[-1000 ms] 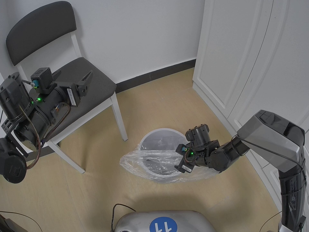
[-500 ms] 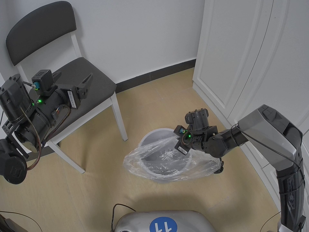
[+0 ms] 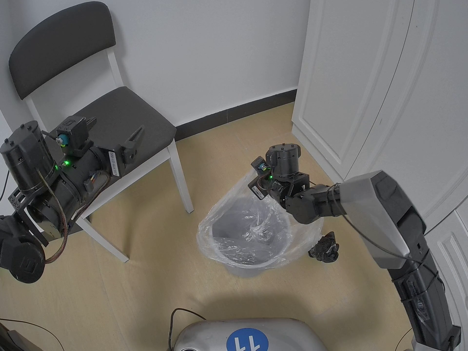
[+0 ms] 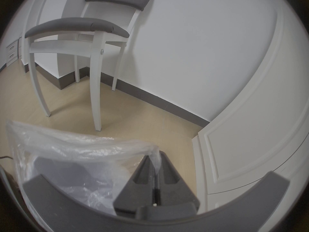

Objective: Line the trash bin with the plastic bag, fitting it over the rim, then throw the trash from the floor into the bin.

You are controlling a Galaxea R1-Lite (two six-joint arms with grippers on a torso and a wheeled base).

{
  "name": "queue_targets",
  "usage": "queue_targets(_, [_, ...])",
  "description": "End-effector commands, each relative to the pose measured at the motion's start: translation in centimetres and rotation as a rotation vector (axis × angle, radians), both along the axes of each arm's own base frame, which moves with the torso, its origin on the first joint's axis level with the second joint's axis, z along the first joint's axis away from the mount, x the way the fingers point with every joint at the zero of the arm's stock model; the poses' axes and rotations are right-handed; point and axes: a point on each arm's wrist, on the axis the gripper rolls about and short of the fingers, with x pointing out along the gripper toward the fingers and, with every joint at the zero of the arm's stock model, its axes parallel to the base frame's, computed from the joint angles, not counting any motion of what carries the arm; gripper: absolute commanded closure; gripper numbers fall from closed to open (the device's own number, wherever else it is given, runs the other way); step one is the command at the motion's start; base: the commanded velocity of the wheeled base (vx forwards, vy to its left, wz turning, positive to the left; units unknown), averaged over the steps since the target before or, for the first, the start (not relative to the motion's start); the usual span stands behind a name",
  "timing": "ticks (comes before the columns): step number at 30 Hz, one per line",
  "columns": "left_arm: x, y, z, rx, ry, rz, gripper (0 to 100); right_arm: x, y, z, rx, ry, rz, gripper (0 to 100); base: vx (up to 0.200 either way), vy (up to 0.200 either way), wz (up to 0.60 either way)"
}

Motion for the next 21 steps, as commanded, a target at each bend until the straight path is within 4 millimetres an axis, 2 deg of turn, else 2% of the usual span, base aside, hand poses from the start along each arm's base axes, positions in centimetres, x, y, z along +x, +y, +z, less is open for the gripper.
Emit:
queue_targets(1, [0.3, -0.3, -1.0, 0.033, 0.030, -0.004, 0, 0.6, 1.5, -4.6, 0.040, -0.053, -0.003, 100, 0.000, 0.000, 0.00])
queue_targets(7, [0.4, -0.5, -1.3, 0.041, 0.039, -0.006, 0, 0.3, 2.5, -3.9, 0.126, -0.194, 0.016, 100, 0.000, 0.000, 0.00])
queue_targets(13, [0.3, -0.7, -1.4, 0.042, 0.041, -0.014, 0, -0.9, 4.5, -4.9, 0.180, -0.257, 0.082, 100, 0.000, 0.000, 0.00])
queue_targets(21, [0.5, -0.7, -1.7, 0.045, 0.051, -0.014, 0, -1.6, 5.5, -5.3, 0.221, -0.308, 0.156, 100, 0.000, 0.000, 0.00])
